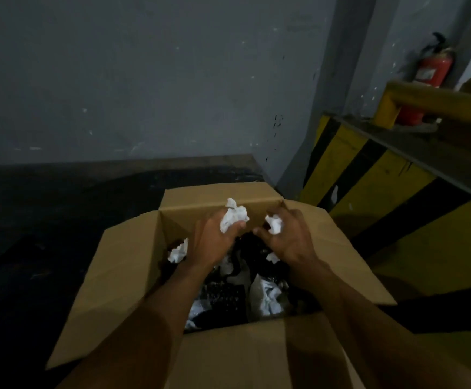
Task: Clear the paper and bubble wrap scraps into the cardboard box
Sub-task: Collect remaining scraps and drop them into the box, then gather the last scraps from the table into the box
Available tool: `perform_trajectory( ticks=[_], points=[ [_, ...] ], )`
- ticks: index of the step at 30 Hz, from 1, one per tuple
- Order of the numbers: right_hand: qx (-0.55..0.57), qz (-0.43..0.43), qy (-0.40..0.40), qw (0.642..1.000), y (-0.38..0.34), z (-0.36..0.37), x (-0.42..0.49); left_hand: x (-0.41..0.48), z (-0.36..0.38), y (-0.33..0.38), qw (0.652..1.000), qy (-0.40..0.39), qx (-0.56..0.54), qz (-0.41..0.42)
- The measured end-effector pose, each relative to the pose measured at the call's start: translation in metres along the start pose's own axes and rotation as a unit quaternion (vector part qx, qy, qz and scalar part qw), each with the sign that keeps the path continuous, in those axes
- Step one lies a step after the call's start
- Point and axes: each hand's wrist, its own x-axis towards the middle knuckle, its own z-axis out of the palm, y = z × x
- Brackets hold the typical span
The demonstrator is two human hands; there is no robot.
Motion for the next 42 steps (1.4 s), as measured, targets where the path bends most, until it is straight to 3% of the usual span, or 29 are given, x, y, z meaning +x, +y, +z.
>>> perform_trajectory(
  ticks=[4,6,13,20,24,26,32,42],
  points=[
    [-0.036,0.023,-0.069,0.997,0.014,0.029,0.012,0.011,0.021,-0.035,0.991,-0.056,0.114,-0.029],
    [-0.05,0.033,-0.091,0.994,0.015,0.038,0.02,0.017,0.023,-0.052,0.99,-0.062,0.117,-0.05],
    [-0.096,0.02,-0.057,0.994,0.02,0.045,0.037,0.032,0.018,-0.07,0.983,-0.081,0.157,-0.042],
    [-0.098,-0.016,-0.056,0.993,0.002,0.028,0.036,0.028,0.008,-0.043,0.955,-0.17,0.24,-0.046],
    [-0.068,-0.047,-0.039,0.996,-0.014,0.01,0.021,0.007,-0.013,-0.02,0.988,-0.058,0.124,-0.067],
    [-0.056,-0.069,-0.027,0.996,-0.024,0.001,0.01,-0.01,-0.029,-0.007,0.989,0.007,0.135,-0.065],
    [0.008,-0.118,-0.068,0.991,-0.074,0.011,-0.039,-0.088,-0.096,0.006,0.969,0.138,0.2,-0.048],
    [0.06,-0.249,-0.225,0.94,-0.225,0.102,-0.16,-0.258,-0.249,-0.018,0.897,0.277,0.281,-0.2]
  ],
)
